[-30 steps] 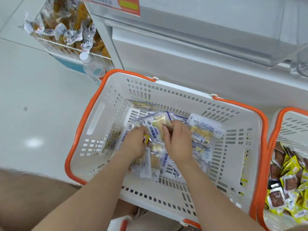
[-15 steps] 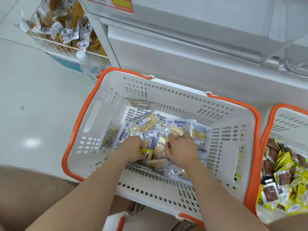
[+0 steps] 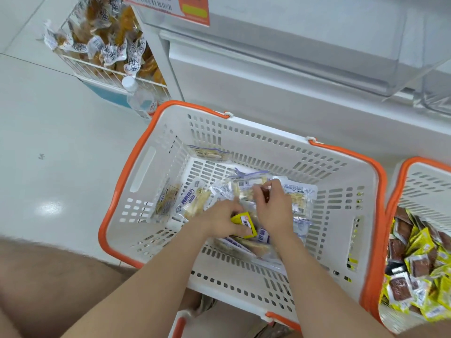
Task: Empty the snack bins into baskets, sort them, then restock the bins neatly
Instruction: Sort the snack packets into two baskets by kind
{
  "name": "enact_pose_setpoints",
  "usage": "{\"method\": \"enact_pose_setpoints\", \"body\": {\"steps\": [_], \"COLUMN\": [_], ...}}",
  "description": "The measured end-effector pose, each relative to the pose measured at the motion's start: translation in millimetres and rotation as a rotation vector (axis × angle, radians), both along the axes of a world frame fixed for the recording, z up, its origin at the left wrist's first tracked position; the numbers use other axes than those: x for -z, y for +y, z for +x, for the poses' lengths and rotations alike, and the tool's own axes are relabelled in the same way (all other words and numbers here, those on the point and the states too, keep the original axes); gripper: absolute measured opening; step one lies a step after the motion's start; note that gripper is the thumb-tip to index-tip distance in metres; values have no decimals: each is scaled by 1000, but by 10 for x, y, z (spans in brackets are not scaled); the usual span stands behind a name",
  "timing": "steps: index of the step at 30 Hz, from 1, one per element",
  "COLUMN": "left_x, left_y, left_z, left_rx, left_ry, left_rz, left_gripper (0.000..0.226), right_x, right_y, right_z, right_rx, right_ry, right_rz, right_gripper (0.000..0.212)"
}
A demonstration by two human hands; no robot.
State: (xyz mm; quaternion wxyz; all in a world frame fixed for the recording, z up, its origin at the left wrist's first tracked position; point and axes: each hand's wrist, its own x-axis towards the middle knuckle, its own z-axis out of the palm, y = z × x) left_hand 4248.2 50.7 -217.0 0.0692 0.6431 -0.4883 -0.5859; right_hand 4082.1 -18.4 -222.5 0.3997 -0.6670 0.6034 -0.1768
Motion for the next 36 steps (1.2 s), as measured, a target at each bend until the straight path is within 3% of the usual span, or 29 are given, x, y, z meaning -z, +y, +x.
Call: {"method": "enact_pose_setpoints", "body": {"steps": [4, 6, 9, 11, 16, 22, 24, 27, 30, 33, 36], "left_x": [-125, -288, -548, -668, -1126, -1873, -2073, -2202, -2162, -2046, -1842], "left_y": [-58, -116, -248, -310, -345, -404, -404, -342, -252, -143, -42], "left_z": [-137, -83, -18, -37, -277, -668, -904, -1217, -1349, -1356, -1208], "left_rx": [-230, -393, -494, -509, -558, -311, -257, -92, 154, 324, 342], "left_ry": [-18, 42, 168, 103, -1, 86, 82, 28, -102, -198, -334], "left_rz": [-202, -237, -203, -238, -368, -525, -590, -665, -654, -595, -543], "left_gripper": [37, 27, 22, 34, 50, 58, 57, 34, 6, 9, 14], "right_x": [-182, -290, -540, -731, -1182, -1954, -2208, -2432, -2404, -2193, -2062], "right_y": [-234, -308, -327, -300, -170, -147, -88, 17, 77, 105, 216], "right_z": [-35, -40, -40, -86, -343, -905, -1121, -1560, -2151, -2513, -2424], "right_rx": [164, 143, 109, 116, 120, 155, 151, 367, 551, 544, 362], "right_ry": [-195, -286, -448, -556, -660, -700, -628, -344, 95, 234, 395], "right_rz": [30, 125, 530, 720, 720, 699, 643, 360, 60, 113, 211], "right_gripper": [15, 11, 20, 36, 39, 49, 46, 8, 40, 47, 41]}}
